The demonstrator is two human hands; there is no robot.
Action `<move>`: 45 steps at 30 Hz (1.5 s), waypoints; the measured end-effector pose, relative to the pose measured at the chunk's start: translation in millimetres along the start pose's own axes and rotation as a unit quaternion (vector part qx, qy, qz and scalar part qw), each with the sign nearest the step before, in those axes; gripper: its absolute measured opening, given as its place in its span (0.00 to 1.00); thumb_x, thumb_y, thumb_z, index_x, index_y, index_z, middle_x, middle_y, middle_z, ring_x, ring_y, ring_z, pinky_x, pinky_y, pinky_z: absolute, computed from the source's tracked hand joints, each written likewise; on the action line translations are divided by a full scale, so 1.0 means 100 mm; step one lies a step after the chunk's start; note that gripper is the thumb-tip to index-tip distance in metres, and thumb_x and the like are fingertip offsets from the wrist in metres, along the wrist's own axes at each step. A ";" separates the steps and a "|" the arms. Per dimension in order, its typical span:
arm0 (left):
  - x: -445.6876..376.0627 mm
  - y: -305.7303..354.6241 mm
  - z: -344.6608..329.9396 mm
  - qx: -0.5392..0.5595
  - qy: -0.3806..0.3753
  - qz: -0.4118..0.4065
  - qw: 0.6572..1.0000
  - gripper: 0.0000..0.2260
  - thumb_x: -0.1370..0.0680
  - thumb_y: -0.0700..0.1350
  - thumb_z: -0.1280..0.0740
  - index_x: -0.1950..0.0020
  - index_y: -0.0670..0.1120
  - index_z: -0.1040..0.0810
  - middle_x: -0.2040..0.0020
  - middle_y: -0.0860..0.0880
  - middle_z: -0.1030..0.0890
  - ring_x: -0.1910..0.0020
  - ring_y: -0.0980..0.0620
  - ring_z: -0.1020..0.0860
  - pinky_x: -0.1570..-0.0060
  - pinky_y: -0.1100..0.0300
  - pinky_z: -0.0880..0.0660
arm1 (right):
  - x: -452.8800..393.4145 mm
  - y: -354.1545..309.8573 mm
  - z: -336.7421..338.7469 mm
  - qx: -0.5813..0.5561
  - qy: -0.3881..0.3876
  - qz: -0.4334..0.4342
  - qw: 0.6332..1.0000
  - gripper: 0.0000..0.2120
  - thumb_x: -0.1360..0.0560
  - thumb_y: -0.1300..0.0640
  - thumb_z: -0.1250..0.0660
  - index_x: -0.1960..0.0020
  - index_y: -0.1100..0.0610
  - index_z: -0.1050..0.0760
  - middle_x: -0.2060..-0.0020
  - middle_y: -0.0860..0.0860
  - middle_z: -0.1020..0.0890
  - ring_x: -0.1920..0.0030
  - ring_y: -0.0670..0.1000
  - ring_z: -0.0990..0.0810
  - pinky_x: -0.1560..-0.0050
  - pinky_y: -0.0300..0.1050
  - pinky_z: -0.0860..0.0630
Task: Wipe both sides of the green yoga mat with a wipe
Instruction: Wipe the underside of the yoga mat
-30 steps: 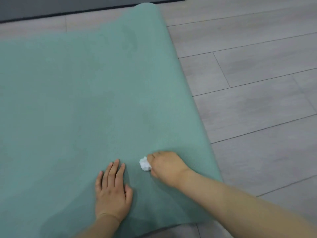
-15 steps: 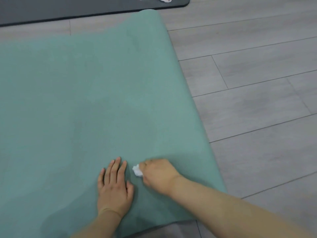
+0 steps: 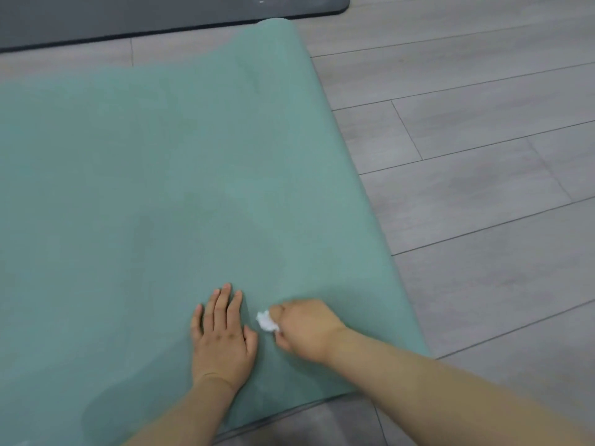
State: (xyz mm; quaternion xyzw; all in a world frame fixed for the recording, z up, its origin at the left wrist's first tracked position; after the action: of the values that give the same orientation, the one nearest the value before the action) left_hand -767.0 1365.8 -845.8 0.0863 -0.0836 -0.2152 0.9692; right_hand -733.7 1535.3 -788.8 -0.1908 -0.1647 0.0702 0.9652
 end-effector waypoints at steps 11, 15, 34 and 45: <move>0.00 -0.01 0.01 -0.003 0.004 -0.004 1.000 0.29 0.30 0.49 0.46 0.31 0.40 0.26 0.29 0.41 0.28 0.28 0.45 0.37 0.26 0.48 0.53 | 0.36 1.01 0.34 0.030 0.133 -0.328 0.935 0.13 0.23 0.49 0.43 0.50 0.56 0.25 0.55 0.55 0.17 0.53 0.57 0.18 0.57 0.45 0.25; 0.00 0.00 0.00 -0.003 0.002 0.000 1.000 0.29 0.30 0.49 0.46 0.31 0.40 0.26 0.29 0.41 0.27 0.28 0.45 0.37 0.26 0.49 0.53 | 0.41 -0.03 -0.17 -0.012 0.003 -0.068 0.998 0.11 0.35 0.46 0.39 0.66 0.53 0.24 0.73 0.49 0.20 0.73 0.49 0.20 0.76 0.35 0.31; 0.00 -0.01 -0.04 0.002 0.021 -0.002 1.000 0.30 0.29 0.50 0.46 0.31 0.40 0.26 0.29 0.40 0.28 0.29 0.43 0.34 0.26 0.49 0.53 | 0.83 0.94 0.41 -0.003 0.176 -0.264 0.948 0.06 0.26 0.53 0.37 0.58 0.50 0.35 0.61 0.51 0.22 0.61 0.57 0.23 0.66 0.43 0.38; -0.02 0.45 -0.06 0.055 -0.026 -0.001 0.998 0.35 0.31 0.58 0.44 0.29 0.42 0.29 0.27 0.41 0.30 0.26 0.43 0.37 0.28 0.34 0.49 | 0.79 0.21 -0.10 0.064 -0.057 0.048 0.995 0.10 0.33 0.51 0.42 0.62 0.53 0.23 0.68 0.49 0.19 0.69 0.51 0.19 0.73 0.37 0.30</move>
State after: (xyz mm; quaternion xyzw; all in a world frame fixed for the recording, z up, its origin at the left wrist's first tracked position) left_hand -749.2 1406.9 -842.6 0.1343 -0.1209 -0.2132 0.9601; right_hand -658.1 1566.7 -783.2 -0.1317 -0.2052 0.1377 0.9600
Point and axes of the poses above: each hand's wrist, its own x-axis away from the middle knuckle, its own z-axis out of the back of the hand, y = z × x, the point moved 1 cm from there along -x, towards the middle knuckle
